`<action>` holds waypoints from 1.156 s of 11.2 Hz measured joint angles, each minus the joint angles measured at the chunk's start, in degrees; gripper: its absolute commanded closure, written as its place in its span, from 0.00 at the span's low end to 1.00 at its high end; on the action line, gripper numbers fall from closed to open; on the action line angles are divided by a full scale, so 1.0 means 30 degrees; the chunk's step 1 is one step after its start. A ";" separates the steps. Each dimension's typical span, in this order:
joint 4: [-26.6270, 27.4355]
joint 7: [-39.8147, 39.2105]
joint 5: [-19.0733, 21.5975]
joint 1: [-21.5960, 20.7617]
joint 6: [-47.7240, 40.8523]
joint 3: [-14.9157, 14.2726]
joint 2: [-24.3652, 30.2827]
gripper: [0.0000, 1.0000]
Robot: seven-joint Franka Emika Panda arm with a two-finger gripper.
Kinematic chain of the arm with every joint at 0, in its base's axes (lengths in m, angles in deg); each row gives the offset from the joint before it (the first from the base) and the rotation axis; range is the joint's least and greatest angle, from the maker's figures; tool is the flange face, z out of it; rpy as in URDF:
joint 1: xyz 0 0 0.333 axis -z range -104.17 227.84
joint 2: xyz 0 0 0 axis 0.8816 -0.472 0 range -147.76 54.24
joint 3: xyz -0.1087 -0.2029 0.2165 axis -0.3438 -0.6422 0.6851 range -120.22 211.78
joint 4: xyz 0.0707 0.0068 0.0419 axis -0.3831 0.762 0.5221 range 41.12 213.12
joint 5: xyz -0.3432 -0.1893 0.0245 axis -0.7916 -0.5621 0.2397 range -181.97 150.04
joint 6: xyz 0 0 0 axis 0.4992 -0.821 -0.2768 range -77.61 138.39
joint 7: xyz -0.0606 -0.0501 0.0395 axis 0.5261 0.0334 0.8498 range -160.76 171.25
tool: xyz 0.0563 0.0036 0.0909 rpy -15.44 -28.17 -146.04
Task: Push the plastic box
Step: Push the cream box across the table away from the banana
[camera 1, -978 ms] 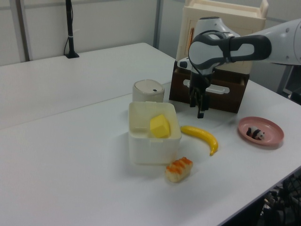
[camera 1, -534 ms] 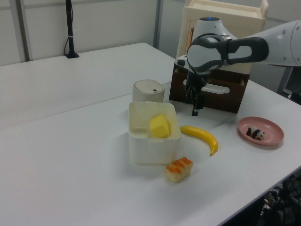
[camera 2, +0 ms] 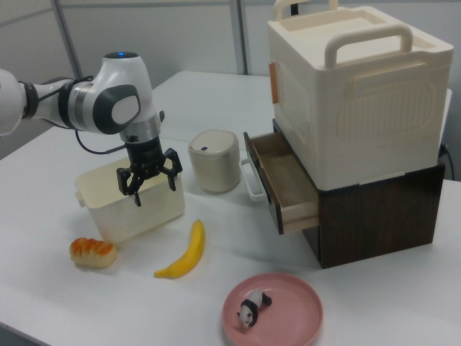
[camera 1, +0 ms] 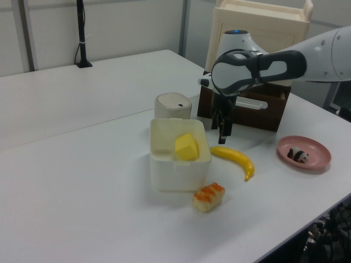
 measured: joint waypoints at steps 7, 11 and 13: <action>0.0001 0.3677 -0.0005 -0.0597 0.0665 0.0028 -0.0311 0.00; 0.0003 0.4867 -0.0005 -0.0951 0.1436 0.0599 -0.0466 0.00; -0.0001 0.5205 -0.0005 -0.0968 0.2161 0.0998 -0.0709 0.00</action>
